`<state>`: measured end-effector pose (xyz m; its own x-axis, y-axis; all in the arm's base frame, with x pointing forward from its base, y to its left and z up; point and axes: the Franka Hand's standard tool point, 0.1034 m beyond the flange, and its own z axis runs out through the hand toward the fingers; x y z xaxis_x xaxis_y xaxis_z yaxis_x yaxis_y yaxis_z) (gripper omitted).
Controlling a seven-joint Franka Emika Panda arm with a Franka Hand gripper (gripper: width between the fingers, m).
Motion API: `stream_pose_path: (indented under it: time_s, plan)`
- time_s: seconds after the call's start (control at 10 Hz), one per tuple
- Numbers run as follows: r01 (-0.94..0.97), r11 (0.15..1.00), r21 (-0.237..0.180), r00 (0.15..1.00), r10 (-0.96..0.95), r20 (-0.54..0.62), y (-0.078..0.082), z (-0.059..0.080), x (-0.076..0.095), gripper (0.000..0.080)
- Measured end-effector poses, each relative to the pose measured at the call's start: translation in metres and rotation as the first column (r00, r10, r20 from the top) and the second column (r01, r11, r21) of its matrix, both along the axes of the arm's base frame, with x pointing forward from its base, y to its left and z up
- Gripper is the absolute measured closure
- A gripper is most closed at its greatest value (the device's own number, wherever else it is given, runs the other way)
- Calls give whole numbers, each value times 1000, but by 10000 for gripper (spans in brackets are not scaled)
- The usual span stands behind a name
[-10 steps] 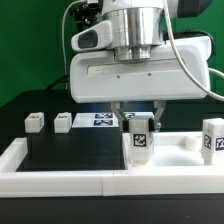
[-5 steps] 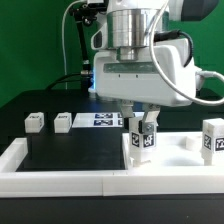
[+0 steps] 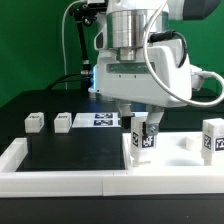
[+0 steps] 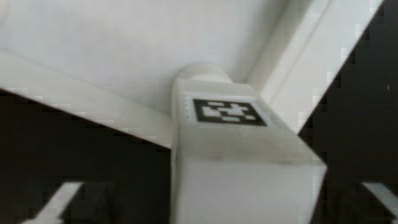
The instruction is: Assemble square table
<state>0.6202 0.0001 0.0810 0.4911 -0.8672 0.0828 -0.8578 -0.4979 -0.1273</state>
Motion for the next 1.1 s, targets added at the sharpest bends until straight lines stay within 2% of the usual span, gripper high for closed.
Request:
stream_pose_path:
  time_s: [0.1, 0.2, 0.4, 0.5, 0.9, 1.1]
  plan:
    - [-32, 999, -3, 999, 32, 0, 2, 0, 0, 172]
    - [-170, 985, -21, 985, 170, -3, 5, 0, -1, 153]
    - [-405, 913, -54, 914, 405, -16, 7, 0, -1, 150]
    - [-531, 845, -71, 847, 530, -27, 8, 0, -1, 150]
    - [-778, 619, -105, 627, 777, -63, 16, -1, -2, 150]
    - [-860, 496, -119, 506, 859, -81, 14, -1, -1, 150]
